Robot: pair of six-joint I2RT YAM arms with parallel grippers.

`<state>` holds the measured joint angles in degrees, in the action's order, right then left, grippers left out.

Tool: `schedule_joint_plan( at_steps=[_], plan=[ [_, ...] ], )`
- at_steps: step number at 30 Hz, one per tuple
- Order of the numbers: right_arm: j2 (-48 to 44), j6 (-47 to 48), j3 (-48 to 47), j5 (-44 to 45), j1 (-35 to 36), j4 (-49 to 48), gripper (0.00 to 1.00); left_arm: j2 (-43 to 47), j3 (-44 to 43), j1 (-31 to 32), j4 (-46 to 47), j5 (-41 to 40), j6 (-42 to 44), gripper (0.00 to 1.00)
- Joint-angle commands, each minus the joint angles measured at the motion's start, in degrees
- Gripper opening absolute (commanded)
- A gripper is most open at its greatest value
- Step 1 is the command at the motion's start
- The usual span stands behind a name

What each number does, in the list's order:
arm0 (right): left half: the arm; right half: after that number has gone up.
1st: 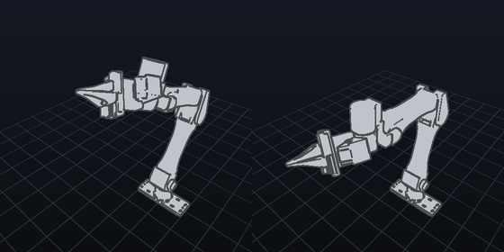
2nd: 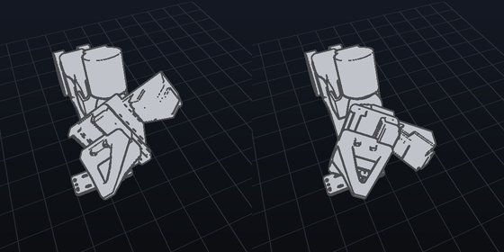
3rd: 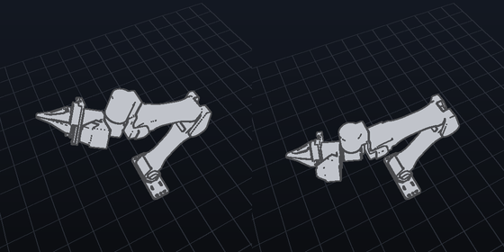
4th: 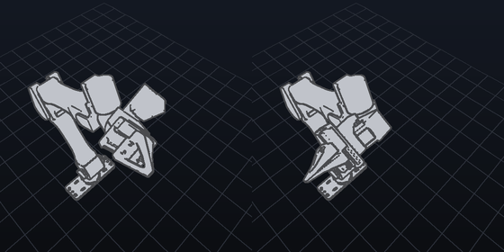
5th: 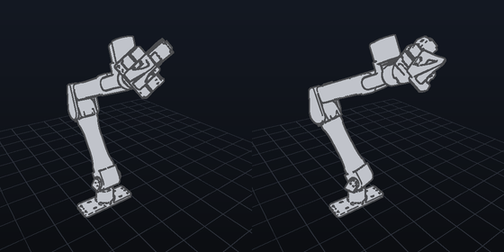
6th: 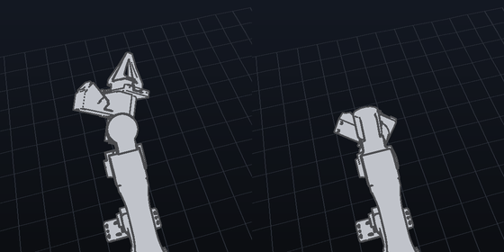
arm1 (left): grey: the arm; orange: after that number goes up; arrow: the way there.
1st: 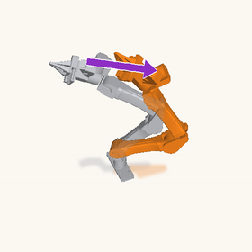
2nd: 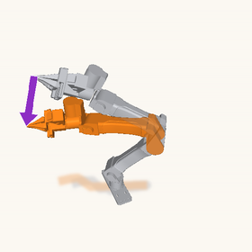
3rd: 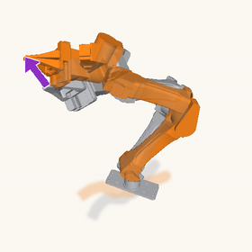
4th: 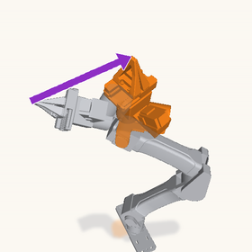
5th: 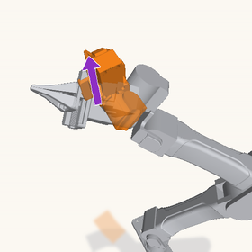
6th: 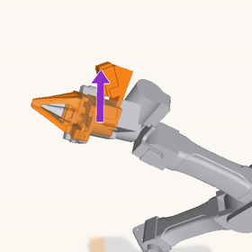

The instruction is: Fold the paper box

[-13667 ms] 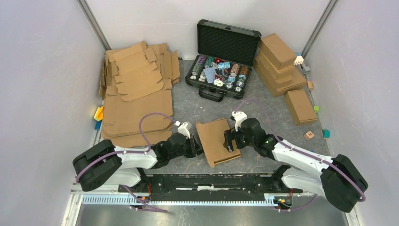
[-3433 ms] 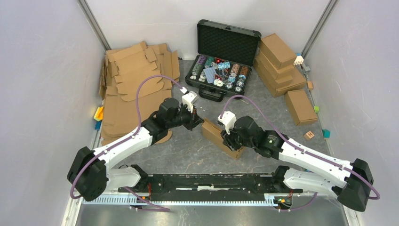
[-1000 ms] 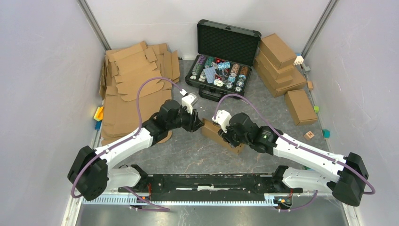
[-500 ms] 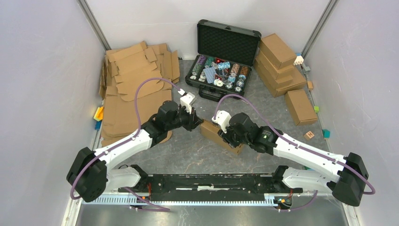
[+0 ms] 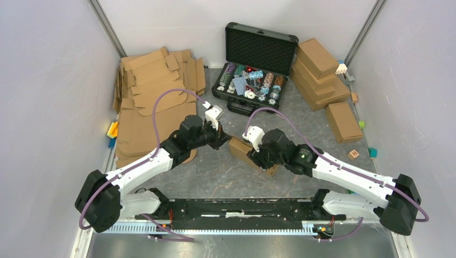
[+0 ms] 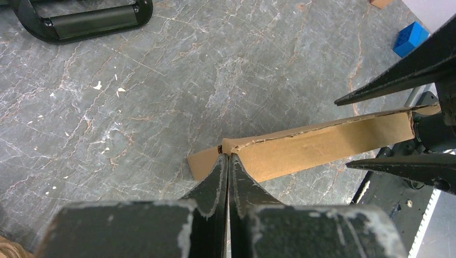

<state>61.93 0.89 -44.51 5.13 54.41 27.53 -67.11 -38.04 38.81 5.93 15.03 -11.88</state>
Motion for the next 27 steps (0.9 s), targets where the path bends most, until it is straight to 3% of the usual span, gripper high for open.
schedule_joint_plan(
  at_steps=[1, 7, 11, 19, 23, 27],
  plan=[
    [-2.45, -3.17, -1.10, 2.38, 0.18, 0.45, 0.68, 0.66, -0.63, -0.13, 0.04, -0.67, -0.17, 0.02],
    [-6.87, -5.96, -0.26, 3.61, 0.17, 3.63, 0.83, 0.09, -0.87, 0.08, -0.22, -0.35, -0.07, 0.02],
    [-10.71, -8.60, 0.28, 3.96, 0.17, 6.43, 0.85, 0.11, -0.85, 0.38, -0.31, -0.69, -0.08, 0.02],
    [-16.37, -15.31, -0.13, 8.80, 0.17, 13.94, 0.65, 0.66, -0.81, 0.79, -0.88, -1.61, -0.07, 0.02],
    [-17.01, -18.81, -0.66, 9.02, 0.21, 16.91, 0.64, 0.87, -0.95, 0.97, -1.23, -1.75, 0.01, 0.02],
    [-18.68, -27.31, -0.43, 12.28, 0.21, 19.02, 0.51, 0.90, -1.35, 1.19, -2.24, -2.34, 0.01, 0.02]
  ],
)
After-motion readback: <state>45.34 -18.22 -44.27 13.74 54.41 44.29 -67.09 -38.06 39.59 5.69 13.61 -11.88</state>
